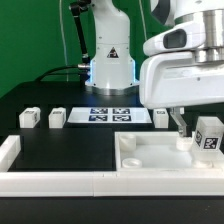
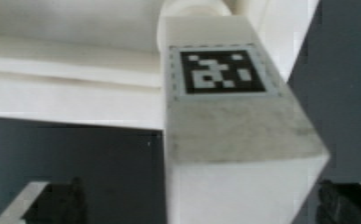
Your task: Assemble square table
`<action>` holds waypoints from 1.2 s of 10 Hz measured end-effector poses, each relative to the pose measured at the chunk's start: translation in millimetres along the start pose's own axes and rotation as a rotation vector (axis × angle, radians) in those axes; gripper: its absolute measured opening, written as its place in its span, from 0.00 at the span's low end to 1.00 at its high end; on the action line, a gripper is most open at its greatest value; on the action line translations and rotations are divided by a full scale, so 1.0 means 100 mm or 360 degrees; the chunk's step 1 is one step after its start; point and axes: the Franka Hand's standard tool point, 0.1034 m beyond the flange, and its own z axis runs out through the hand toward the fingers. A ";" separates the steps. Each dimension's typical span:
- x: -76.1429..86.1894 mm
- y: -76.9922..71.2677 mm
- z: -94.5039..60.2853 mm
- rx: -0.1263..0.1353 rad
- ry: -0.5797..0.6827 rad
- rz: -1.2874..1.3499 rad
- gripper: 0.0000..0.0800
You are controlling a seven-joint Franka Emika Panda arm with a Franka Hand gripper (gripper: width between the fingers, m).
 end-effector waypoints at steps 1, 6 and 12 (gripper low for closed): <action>-0.09 -0.01 0.01 0.0008 -0.0120 0.0019 0.81; -0.06 -0.01 0.00 0.0004 -0.0148 0.0161 0.36; -0.11 0.06 0.00 -0.0062 -0.0103 0.1098 0.36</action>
Offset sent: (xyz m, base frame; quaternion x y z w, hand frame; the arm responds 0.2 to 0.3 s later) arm 0.0000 0.0000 0.0000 0.0000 0.0000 0.0650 0.9979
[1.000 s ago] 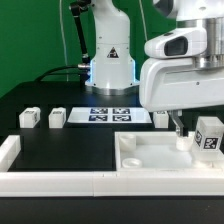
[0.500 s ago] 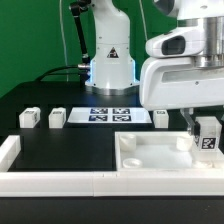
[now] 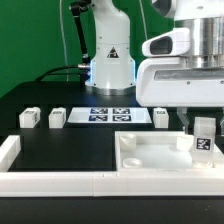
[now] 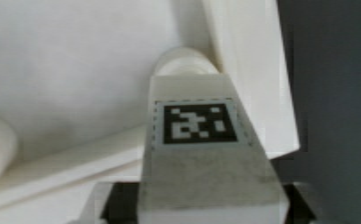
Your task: Assemble square table
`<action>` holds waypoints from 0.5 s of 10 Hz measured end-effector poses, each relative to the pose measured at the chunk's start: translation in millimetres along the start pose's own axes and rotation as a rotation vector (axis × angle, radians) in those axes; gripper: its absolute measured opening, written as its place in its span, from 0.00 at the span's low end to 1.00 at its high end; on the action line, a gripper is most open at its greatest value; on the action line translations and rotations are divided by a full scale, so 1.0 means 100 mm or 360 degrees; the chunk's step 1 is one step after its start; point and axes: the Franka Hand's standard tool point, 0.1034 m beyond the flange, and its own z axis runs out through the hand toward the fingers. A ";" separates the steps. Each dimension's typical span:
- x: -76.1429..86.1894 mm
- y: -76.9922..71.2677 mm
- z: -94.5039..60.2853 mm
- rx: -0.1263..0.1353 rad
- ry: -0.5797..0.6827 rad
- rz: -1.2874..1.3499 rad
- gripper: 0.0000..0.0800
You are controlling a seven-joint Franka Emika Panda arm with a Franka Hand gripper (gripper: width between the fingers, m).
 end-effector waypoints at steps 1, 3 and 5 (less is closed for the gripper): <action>-0.03 0.02 0.00 -0.0012 0.0004 0.0315 0.36; -0.01 0.07 0.01 0.0063 -0.0028 0.0858 0.36; -0.06 0.05 0.00 0.0065 -0.0029 0.1154 0.36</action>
Offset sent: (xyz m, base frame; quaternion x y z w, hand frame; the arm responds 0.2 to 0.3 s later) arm 0.0011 0.0189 -0.0073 0.1007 -0.0412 0.2668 0.9576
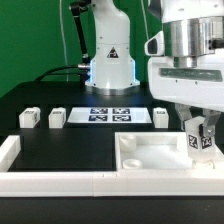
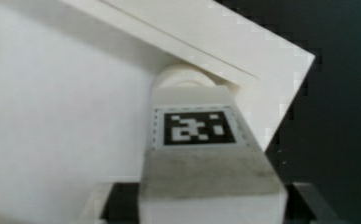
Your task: Assemble square table
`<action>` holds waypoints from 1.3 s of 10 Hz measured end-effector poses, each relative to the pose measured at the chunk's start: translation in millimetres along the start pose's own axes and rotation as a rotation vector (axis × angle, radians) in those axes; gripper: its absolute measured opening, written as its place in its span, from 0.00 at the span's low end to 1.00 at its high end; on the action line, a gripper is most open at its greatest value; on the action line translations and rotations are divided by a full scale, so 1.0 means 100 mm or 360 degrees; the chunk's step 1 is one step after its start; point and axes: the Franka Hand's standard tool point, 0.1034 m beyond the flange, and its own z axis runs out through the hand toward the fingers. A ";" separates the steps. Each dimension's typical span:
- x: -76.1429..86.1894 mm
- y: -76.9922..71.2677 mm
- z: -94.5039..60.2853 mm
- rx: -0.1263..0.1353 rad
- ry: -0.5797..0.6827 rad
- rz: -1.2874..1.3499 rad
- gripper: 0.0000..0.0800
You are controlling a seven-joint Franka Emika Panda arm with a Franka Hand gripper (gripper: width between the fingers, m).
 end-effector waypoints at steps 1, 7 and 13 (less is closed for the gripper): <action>-0.03 0.00 0.00 -0.0001 0.0010 0.0090 0.36; -0.10 0.03 -0.01 -0.0159 0.0092 -0.0590 0.63; -0.14 -0.04 0.00 -0.0141 0.0114 -0.1564 0.81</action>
Offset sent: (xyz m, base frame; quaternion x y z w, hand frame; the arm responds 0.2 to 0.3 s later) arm -0.0048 0.0002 -0.0008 -0.0452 0.0456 -0.0438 0.9970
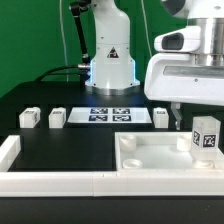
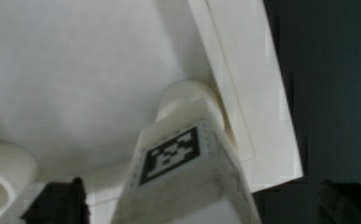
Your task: Assemble square table
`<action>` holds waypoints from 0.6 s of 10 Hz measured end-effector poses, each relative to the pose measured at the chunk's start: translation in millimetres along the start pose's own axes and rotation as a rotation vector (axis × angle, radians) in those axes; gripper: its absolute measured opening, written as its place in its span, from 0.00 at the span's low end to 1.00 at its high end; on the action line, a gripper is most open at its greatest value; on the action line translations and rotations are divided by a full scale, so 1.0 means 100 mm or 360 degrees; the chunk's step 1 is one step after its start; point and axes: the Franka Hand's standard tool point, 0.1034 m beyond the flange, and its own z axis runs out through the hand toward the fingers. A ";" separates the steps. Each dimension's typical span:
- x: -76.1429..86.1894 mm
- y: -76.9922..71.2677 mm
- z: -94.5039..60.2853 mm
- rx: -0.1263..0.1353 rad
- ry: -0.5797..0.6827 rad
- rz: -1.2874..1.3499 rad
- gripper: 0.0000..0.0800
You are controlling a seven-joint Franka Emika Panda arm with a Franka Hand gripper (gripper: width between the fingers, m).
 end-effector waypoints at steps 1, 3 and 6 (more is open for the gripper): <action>0.07 -0.01 -0.02 0.0029 0.0069 -0.0089 0.81; 0.05 -0.01 0.00 0.0031 0.0059 -0.0024 0.65; 0.04 0.01 0.01 0.0047 0.0042 0.0389 0.37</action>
Offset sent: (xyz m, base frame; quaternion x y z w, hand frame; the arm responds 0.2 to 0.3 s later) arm 0.0000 0.0000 0.0000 0.0000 0.0000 0.1938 0.9810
